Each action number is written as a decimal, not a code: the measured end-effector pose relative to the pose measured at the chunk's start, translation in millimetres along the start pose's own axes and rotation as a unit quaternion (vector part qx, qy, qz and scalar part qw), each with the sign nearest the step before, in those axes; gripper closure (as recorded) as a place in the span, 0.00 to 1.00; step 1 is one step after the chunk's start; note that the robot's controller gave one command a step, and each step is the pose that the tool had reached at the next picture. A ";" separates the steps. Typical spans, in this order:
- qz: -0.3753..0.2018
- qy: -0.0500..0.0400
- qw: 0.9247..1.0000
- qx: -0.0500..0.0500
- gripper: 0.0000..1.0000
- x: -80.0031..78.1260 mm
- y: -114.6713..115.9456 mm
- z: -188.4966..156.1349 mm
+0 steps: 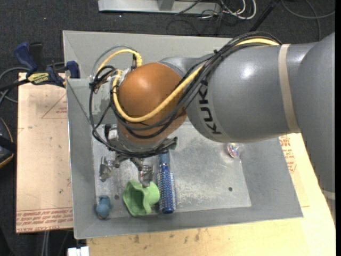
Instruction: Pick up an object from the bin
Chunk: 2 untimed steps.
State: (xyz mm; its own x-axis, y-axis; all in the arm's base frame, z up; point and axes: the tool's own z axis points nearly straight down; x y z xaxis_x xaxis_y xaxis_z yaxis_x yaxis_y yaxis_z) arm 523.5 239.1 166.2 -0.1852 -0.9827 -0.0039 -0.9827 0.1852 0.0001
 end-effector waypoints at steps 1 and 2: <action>-0.012 0.003 1.000 -0.001 0.00 121.2 -48.7 46.1; -0.063 0.003 0.998 -0.002 0.00 210.5 7.9 32.7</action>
Offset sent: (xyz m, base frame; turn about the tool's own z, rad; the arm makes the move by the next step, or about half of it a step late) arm 0.0248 -0.1232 -0.0445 -0.0345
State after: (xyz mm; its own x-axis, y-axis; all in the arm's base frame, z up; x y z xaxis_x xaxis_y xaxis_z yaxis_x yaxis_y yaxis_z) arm 476.7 33.8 132.7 -0.0595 -0.9982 0.0023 -0.9982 0.0595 0.0044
